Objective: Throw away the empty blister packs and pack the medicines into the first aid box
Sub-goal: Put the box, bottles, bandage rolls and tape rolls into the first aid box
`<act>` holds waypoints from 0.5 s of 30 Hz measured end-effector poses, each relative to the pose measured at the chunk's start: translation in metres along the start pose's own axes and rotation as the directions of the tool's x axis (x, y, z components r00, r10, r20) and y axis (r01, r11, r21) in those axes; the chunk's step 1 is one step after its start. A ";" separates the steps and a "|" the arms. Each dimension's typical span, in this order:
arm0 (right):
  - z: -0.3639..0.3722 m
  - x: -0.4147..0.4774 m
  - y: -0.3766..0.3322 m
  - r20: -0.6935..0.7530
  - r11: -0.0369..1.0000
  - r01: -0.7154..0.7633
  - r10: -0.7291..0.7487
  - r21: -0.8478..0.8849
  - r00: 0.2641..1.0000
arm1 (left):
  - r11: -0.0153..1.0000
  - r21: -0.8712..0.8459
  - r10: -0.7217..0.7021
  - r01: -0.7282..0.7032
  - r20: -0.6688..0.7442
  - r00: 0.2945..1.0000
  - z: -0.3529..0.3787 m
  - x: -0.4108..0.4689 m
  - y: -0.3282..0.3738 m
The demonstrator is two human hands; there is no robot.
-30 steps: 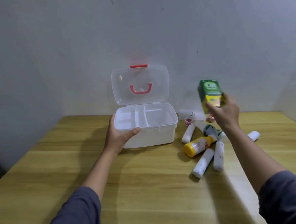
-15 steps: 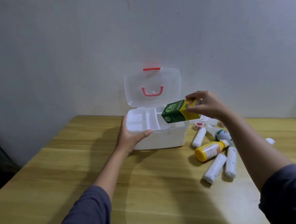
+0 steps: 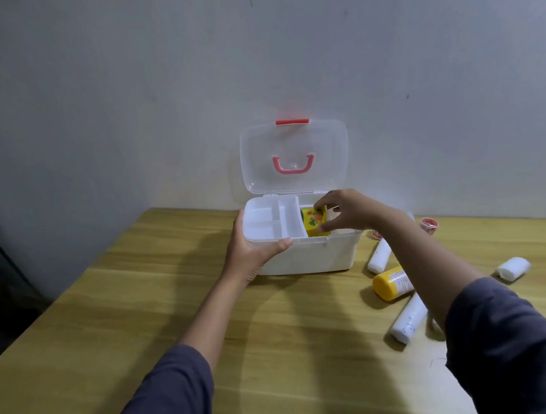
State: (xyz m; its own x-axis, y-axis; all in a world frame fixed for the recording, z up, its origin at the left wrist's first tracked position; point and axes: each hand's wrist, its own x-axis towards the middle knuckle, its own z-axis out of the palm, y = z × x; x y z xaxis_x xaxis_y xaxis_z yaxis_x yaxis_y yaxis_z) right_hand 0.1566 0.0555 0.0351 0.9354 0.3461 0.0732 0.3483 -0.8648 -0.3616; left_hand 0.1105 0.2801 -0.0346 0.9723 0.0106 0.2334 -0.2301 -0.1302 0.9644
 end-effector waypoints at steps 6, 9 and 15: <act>0.009 0.011 -0.001 -0.013 0.990 0.035 -0.037 -0.136 0.999 | 1.000 0.010 0.012 -0.012 -0.008 1.000 0.001 0.000 -0.001; 0.014 0.015 -0.001 -0.052 0.986 0.023 -0.032 -0.167 0.998 | 1.000 0.003 0.011 -0.011 -0.023 1.000 0.002 -0.001 -0.001; 0.005 0.010 0.000 -0.121 0.995 0.024 -0.012 0.101 0.993 | 1.000 0.003 0.020 -0.020 -0.022 1.000 0.002 -0.002 0.000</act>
State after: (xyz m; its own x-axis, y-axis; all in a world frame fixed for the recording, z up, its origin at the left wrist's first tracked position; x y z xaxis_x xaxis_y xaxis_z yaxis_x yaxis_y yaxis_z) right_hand 0.1661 0.0608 0.0312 0.9317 0.3100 0.1894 0.3629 -0.8152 -0.4514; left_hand 0.1090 0.2777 -0.0350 0.9664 0.0296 0.2554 -0.2495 -0.1332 0.9592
